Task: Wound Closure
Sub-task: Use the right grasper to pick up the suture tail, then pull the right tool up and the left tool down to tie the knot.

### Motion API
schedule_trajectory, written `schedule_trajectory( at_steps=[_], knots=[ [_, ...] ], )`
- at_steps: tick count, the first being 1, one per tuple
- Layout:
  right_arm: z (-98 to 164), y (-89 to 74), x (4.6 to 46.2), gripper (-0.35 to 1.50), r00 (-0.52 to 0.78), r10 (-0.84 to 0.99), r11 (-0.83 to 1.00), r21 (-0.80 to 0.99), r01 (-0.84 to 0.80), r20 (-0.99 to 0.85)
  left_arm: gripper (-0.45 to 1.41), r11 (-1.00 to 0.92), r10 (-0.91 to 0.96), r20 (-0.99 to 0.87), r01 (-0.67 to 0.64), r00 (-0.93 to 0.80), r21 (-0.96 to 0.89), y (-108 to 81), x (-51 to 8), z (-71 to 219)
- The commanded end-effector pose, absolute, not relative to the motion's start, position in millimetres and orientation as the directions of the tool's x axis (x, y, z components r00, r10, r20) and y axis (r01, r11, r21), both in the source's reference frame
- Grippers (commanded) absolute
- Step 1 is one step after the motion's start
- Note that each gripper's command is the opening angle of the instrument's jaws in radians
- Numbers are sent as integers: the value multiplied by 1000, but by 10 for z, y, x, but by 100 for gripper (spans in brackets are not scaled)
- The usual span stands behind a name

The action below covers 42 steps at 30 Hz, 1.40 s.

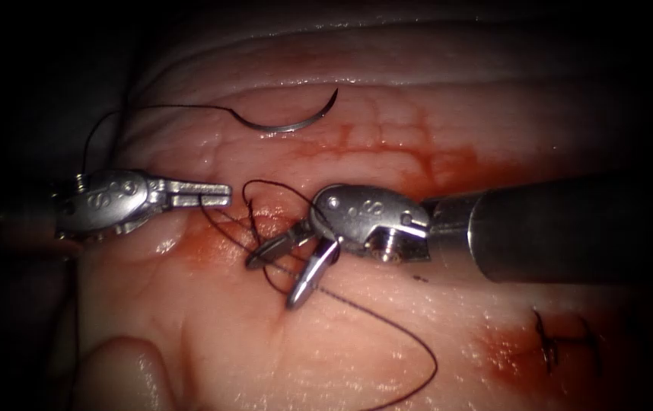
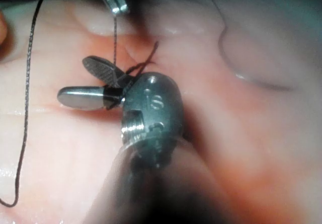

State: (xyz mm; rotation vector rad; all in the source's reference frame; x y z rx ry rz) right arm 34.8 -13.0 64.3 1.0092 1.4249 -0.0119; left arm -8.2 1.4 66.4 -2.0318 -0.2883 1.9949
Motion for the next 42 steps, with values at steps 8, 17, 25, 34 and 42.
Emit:
schedule_trajectory(
  at_steps=[8, 17, 25, 34, 42],
  knots=[
    [659, -143, 361, 99, 171, 482, 659, 484, 576, -859, -45, -939, 340, -940, -52, 27, -341, 8, -87, 671],
    [659, -137, 365, -35, 153, 463, 697, 465, 545, -873, -45, -937, 345, -938, -52, 28, -346, 8, -88, 671],
    [655, -107, 373, -35, 154, 487, 722, 495, 484, -860, -45, -939, 341, -940, -47, 28, -342, -2, -88, 668],
    [660, -77, 367, -35, 146, 514, 731, 521, 440, -845, -45, -939, 344, -939, -15, 9, -344, -35, -78, 656],
    [673, -63, 374, -35, 134, 549, 737, 554, 387, -825, -45, -930, 357, -933, 78, -37, -359, -90, -95, 644]
  ],
)
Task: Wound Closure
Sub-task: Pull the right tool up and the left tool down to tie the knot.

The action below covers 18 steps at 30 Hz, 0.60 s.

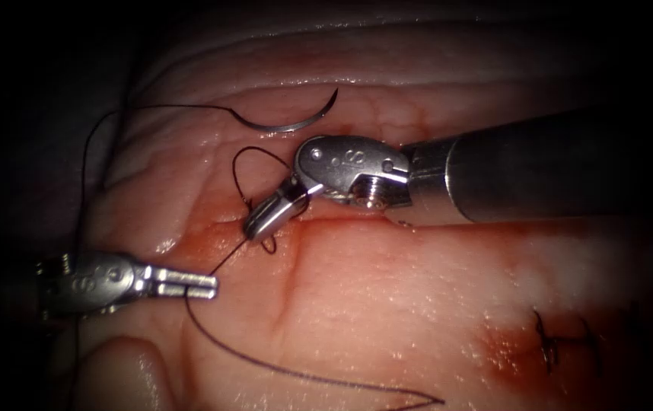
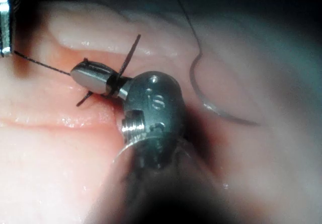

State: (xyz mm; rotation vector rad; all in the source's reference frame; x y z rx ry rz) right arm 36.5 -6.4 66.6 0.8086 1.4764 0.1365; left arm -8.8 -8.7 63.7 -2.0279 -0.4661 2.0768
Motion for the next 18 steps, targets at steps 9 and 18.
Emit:
schedule_trajectory(
  at_steps=[9, 18],
  knots=[
    [690, -41, 378, -35, 141, 565, 743, 576, 341, -813, -45, -918, 353, -934, 171, -59, -358, -142, -107, 605],
    [709, -24, 380, -35, 146, 566, 753, 581, 309, -812, -45, -908, 348, -935, 228, -61, -353, -174, -114, 565]
  ],
)
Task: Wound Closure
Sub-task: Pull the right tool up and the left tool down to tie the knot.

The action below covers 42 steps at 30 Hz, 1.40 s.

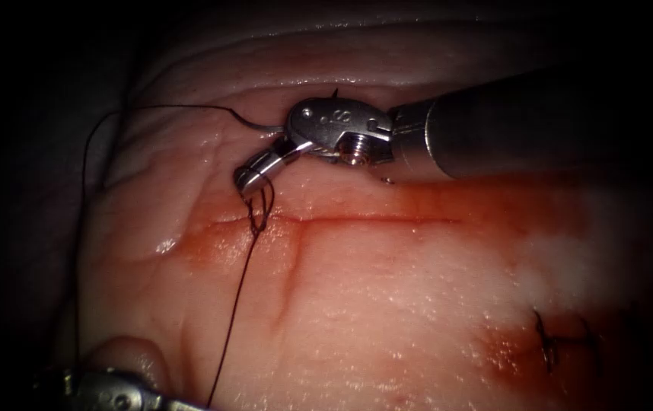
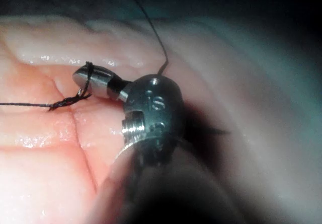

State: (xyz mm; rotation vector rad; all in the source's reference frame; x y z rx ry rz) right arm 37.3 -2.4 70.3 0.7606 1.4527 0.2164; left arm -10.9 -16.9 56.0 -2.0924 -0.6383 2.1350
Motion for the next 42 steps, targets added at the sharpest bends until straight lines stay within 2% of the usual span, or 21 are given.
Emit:
schedule_trajectory(
  at_steps=[1, 13, 42],
  knots=[
    [710, -24, 380, -35, 148, 569, 750, 585, 308, -809, -45, -907, 346, -936, 235, -61, -351, -178, -116, 562],
    [710, -26, 381, -35, 148, 569, 751, 584, 309, -809, -45, -836, 399, -917, 404, -18, -371, -228, -130, 528],
    [721, -6, 386, -35, 159, 587, 773, 608, 181, -794, -45, -727, 440, -894, 552, -80, -407, -300, -169, 552]
  ],
)
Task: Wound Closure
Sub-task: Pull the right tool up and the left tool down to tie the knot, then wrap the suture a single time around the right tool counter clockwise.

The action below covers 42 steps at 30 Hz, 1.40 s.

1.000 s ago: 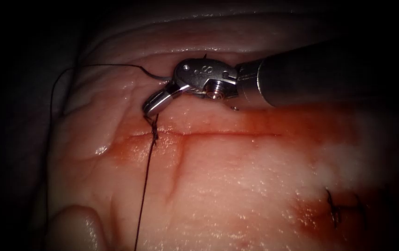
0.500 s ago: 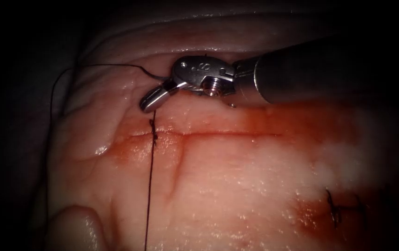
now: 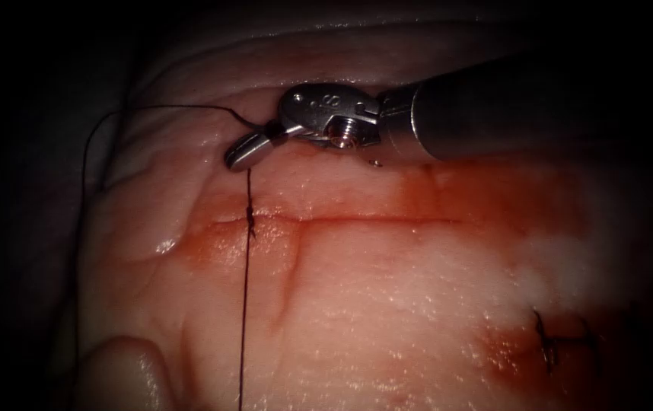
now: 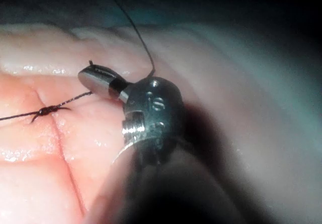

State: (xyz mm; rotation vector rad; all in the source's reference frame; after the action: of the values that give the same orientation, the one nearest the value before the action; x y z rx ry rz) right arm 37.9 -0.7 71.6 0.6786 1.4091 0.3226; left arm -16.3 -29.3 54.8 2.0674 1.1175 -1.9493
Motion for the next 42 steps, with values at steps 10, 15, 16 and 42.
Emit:
schedule_trajectory(
  at_steps=[10, 15, 16, 42],
  knots=[
    [727, 3, 382, -35, 180, 598, 778, 619, 102, -781, -45, -710, 446, -891, 571, -89, -412, -311, -174, 555],
    [727, 4, 382, -35, 181, 600, 778, 621, 95, -779, -45, -703, 447, -889, 577, -95, -415, -317, -175, 557],
    [727, 4, 382, -35, 181, 600, 778, 621, 92, -779, -45, -703, 446, -890, 578, -95, -415, -318, -175, 558],
    [664, 16, 337, 109, 1, 632, 775, 632, -17, -775, -45, -972, 71, -994, 218, -83, -88, -93, -139, 450]
  ],
)
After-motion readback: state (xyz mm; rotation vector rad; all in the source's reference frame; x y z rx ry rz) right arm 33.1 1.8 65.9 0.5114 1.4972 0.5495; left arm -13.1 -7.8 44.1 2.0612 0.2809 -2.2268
